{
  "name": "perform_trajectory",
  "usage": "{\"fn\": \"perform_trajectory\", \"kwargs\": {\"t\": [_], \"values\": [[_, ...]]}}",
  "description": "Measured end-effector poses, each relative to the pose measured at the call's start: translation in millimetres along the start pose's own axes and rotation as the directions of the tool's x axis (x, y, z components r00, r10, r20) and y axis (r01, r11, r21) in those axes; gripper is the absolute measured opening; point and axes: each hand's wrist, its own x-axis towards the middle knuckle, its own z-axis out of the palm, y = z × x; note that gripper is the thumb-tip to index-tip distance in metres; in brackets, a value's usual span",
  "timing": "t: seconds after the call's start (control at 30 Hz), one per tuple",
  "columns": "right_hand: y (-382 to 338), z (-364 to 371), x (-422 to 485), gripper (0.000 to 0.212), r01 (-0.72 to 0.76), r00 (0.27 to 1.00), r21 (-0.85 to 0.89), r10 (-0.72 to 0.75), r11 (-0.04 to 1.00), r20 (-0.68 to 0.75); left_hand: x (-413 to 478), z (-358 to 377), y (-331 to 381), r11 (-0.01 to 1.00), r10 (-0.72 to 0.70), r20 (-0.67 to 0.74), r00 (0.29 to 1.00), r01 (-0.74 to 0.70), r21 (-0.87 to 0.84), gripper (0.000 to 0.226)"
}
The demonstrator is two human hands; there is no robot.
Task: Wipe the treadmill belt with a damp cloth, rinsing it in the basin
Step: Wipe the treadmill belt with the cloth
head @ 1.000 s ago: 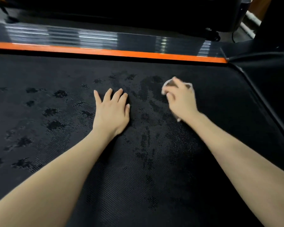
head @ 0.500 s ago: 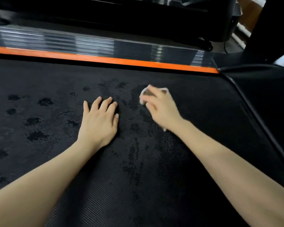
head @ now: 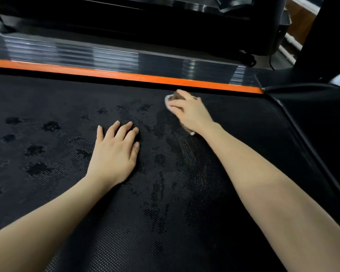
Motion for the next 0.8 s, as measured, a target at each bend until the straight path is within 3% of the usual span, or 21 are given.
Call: {"fn": "perform_trajectory", "kwargs": {"t": [0.13, 0.23, 0.3, 0.43, 0.53, 0.6, 0.7, 0.8], "values": [[66, -21, -6, 0.028, -0.331, 0.932, -0.017, 0.324, 0.943, -0.164, 1, 3, 2, 1.000, -0.011, -0.011, 1.000, 0.011, 0.020, 0.056], [59, -16, 3, 0.026, -0.475, 0.857, -0.025, 0.456, 0.879, -0.240, 2, 4, 4, 1.000, -0.009, -0.008, 1.000, 0.009, 0.030, 0.055], [30, -1, 15, 0.026, -0.451, 0.861, -0.036, 0.424, 0.892, -0.280, 2, 4, 4, 0.999, -0.010, -0.014, 1.000, 0.010, 0.034, 0.055], [-39, 31, 31, 0.027, -0.205, 0.959, -0.092, 0.181, 0.974, -0.218, 2, 4, 3, 1.000, -0.009, -0.009, 1.000, 0.009, 0.025, 0.056], [-38, 20, 24, 0.028, -0.112, 0.981, -0.014, 0.108, 0.994, -0.164, 1, 3, 0, 1.000, 0.004, -0.007, 1.000, -0.004, 0.007, 0.056], [-10, 6, 15, 0.028, -0.145, 0.975, 0.036, 0.149, 0.989, -0.166, 1, 3, -1, 1.000, 0.009, -0.008, 1.000, -0.009, 0.006, 0.057], [27, -3, 10, 0.027, -0.309, 0.923, 0.005, 0.301, 0.951, -0.237, 2, 5, 0, 1.000, 0.010, -0.022, 1.000, -0.009, 0.019, 0.056], [21, 5, 20, 0.027, -0.422, 0.874, -0.066, 0.386, 0.904, -0.296, 2, 4, 3, 0.999, 0.003, -0.021, 1.000, -0.003, 0.032, 0.055]]}}
